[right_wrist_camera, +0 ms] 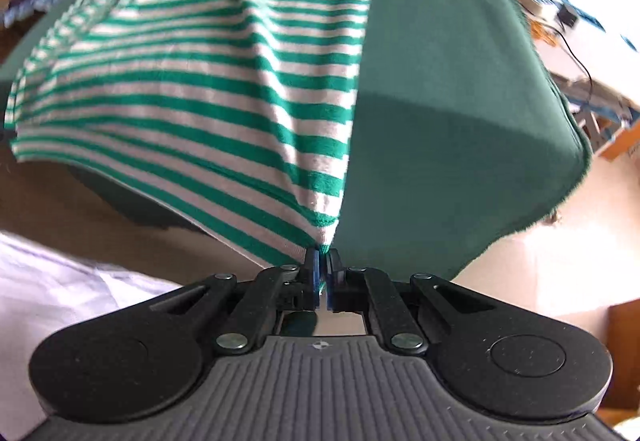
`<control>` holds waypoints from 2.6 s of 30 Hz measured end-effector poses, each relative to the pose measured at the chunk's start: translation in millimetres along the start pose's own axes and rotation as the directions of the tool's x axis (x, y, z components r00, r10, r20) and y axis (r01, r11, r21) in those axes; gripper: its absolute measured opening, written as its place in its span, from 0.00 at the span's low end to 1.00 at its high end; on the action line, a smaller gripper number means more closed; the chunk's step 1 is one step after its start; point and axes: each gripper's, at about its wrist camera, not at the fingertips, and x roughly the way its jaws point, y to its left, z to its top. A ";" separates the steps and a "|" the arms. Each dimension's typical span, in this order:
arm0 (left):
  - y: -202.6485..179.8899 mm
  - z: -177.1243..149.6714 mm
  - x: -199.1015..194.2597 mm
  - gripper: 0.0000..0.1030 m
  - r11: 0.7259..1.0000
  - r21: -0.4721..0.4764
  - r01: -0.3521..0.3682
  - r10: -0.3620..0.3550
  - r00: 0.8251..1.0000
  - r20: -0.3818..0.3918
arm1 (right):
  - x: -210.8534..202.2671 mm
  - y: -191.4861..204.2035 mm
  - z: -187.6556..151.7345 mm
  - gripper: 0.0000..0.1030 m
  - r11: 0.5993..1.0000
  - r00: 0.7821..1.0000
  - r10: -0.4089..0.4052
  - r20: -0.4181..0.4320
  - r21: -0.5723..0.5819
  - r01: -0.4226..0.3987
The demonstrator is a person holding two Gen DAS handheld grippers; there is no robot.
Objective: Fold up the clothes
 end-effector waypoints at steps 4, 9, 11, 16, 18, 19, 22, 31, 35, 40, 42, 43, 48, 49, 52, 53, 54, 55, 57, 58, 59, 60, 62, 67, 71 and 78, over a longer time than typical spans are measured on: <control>4.6 -0.6 -16.8 0.05 0.999 -0.012 0.031 -0.031 0.999 0.036 | -19.7 -21.1 -3.6 0.02 0.996 0.999 0.022 0.024 0.089 -0.024; 13.5 6.3 -33.5 0.04 0.995 -0.078 0.065 -0.060 0.996 0.068 | -40.0 -30.1 4.4 0.02 0.983 0.989 0.106 0.108 0.138 -0.121; 15.6 9.5 -51.6 0.04 0.995 -0.075 0.068 -0.060 0.992 0.108 | -58.5 -40.0 7.4 0.02 0.965 0.974 0.150 0.168 0.188 -0.181; 21.5 4.5 -66.9 0.04 0.995 -0.075 0.072 -0.064 0.992 0.108 | -88.8 -65.5 0.6 0.01 0.916 0.944 0.192 0.267 0.297 -0.270; 18.7 3.0 -57.8 0.02 0.996 -0.067 0.058 -0.053 0.996 0.074 | -84.4 -61.9 0.1 0.01 0.920 0.954 0.172 0.244 0.307 -0.244; 17.3 2.3 -53.3 0.00 0.997 -0.062 0.050 -0.047 0.997 0.057 | -85.8 -58.7 3.0 0.01 0.918 0.948 0.184 0.259 0.299 -0.260; 19.3 6.8 -56.7 0.00 0.997 -0.071 0.041 -0.036 0.997 0.066 | -90.0 -48.9 11.4 0.02 0.911 0.928 0.222 0.301 0.276 -0.307; 42.0 25.9 -67.9 0.00 0.998 -0.062 0.031 -0.023 0.991 0.128 | -54.8 -32.9 14.2 0.01 0.985 0.994 0.056 0.090 0.157 -0.070; 32.5 8.0 -27.9 0.21 0.994 -0.065 0.084 -0.081 0.995 0.056 | -37.8 -28.0 10.6 0.01 0.987 0.999 0.005 0.042 0.160 -0.011; 25.7 8.2 -0.7 0.58 0.994 -0.070 0.086 -0.082 0.994 0.068 | -16.4 -21.7 6.1 0.01 0.985 0.998 -0.060 -0.019 0.160 0.062; 23.3 12.7 8.2 0.43 0.993 -0.074 0.094 -0.090 0.994 0.058 | -7.9 -19.3 4.3 0.01 0.983 0.995 -0.086 -0.043 0.159 0.091; 19.3 16.7 12.0 0.32 0.994 -0.068 0.084 -0.081 0.995 0.052 | -3.6 -18.0 3.4 0.02 0.982 0.994 -0.098 -0.055 0.158 0.106; 15.3 17.2 12.8 0.01 0.995 -0.062 0.076 -0.074 0.996 0.042 | -10.9 -8.5 17.5 0.06 0.980 0.995 -0.097 0.011 0.178 0.094; 14.4 15.0 11.7 0.01 0.996 -0.052 0.067 -0.065 0.997 0.036 | -22.7 -5.3 27.1 0.06 0.980 0.995 -0.074 0.070 0.188 0.060; 16.3 8.8 13.5 0.01 0.997 -0.056 0.060 -0.060 0.998 0.000 | -47.7 6.7 58.1 0.11 0.979 0.974 0.005 0.225 0.196 -0.050; 16.7 8.3 13.5 0.01 0.997 -0.050 0.056 -0.056 0.998 -0.008 | -45.8 13.2 70.4 0.11 0.978 0.967 0.042 0.252 0.186 -0.091; 16.5 9.0 12.7 0.01 0.998 -0.039 0.049 -0.049 0.999 -0.013 | -40.6 18.1 80.2 0.12 0.978 0.964 0.066 0.256 0.175 -0.114; 16.2 9.7 11.2 0.01 0.999 -0.024 0.038 -0.038 0.999 -0.020 | -34.5 22.5 89.3 0.12 0.978 0.963 0.087 0.253 0.165 -0.131; 17.2 9.1 5.2 0.01 1.000 0.011 0.018 -0.017 0.999 -0.046 | -23.6 28.6 104.5 0.11 0.978 0.964 0.114 0.242 0.144 -0.152; 20.5 7.4 -0.5 0.01 1.000 0.020 0.006 -0.004 0.998 -0.063 | -21.4 33.6 108.1 0.11 0.980 0.968 0.111 0.224 0.138 -0.144; 24.5 5.7 -6.9 0.01 1.000 0.028 -0.007 0.009 0.997 -0.081 | -18.7 31.9 110.7 0.12 0.981 0.973 0.107 0.203 0.138 -0.137; 28.5 3.9 -13.3 0.01 0.999 0.036 -0.020 0.023 0.995 -0.098 | -15.6 27.7 113.2 0.14 0.982 0.978 0.105 0.182 0.139 -0.131; 41.7 10.9 -35.4 0.03 0.999 0.006 -0.033 0.034 0.995 -0.094 | -10.1 13.2 122.8 0.18 0.979 0.983 0.126 0.137 0.142 -0.145; 63.7 91.7 -78.5 0.28 0.993 -0.044 -0.107 0.109 0.994 0.033 | -11.2 -9.4 192.0 0.21 0.983 0.981 0.159 0.107 0.070 -0.167; 69.8 203.1 -84.8 0.42 0.988 0.022 -0.150 0.146 0.980 0.136 | -32.1 -22.0 301.3 0.41 0.979 0.965 0.192 0.180 -0.097 -0.177; 67.5 407.2 -76.9 0.65 0.938 0.080 -0.338 0.310 0.918 0.246 | -61.0 -39.0 471.5 0.59 0.950 0.949 0.237 0.210 -0.254 -0.181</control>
